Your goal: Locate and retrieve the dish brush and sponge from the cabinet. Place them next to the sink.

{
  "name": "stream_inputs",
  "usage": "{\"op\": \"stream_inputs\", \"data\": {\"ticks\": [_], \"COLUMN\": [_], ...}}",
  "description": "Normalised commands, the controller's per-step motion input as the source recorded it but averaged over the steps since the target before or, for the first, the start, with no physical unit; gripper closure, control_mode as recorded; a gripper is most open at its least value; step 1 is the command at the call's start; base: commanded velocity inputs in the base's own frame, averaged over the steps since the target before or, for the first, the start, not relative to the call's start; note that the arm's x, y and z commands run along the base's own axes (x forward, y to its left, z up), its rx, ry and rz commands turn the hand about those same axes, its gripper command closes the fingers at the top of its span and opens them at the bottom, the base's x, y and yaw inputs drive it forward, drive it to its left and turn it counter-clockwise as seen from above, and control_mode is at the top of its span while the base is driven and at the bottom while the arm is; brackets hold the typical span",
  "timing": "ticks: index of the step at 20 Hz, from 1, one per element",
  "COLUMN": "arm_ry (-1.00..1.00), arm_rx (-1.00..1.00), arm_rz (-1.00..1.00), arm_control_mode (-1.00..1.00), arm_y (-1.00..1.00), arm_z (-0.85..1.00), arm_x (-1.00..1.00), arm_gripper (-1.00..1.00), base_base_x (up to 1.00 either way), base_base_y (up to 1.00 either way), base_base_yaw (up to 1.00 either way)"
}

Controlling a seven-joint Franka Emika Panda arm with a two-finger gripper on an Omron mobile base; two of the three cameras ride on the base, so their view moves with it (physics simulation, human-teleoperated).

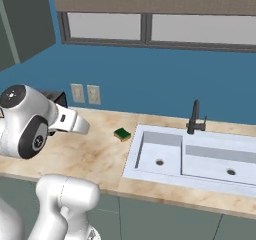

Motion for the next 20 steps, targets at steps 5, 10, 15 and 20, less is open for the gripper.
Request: {"op": "stream_inputs", "data": {"ticks": [5,10,15,20], "arm_ry": [0.0,0.0,0.0,0.0], "arm_rx": [0.0,0.0,0.0,0.0], "arm_rz": [0.0,0.0,0.0,0.0], "arm_control_mode": [1.0,1.0,1.0,1.0], "arm_y": [0.0,0.0,0.0,0.0], "arm_z": [0.0,0.0,0.0,0.0], "arm_x": [0.0,0.0,0.0,0.0], "arm_gripper": [-1.0,-1.0,-1.0,-1.0], "base_base_x": [-0.84,-0.65,-0.18,-0.26], "base_base_y": [0.0,0.0,0.0,0.44], "base_base_yaw": [-0.04,-0.04,0.0,-0.03]}}
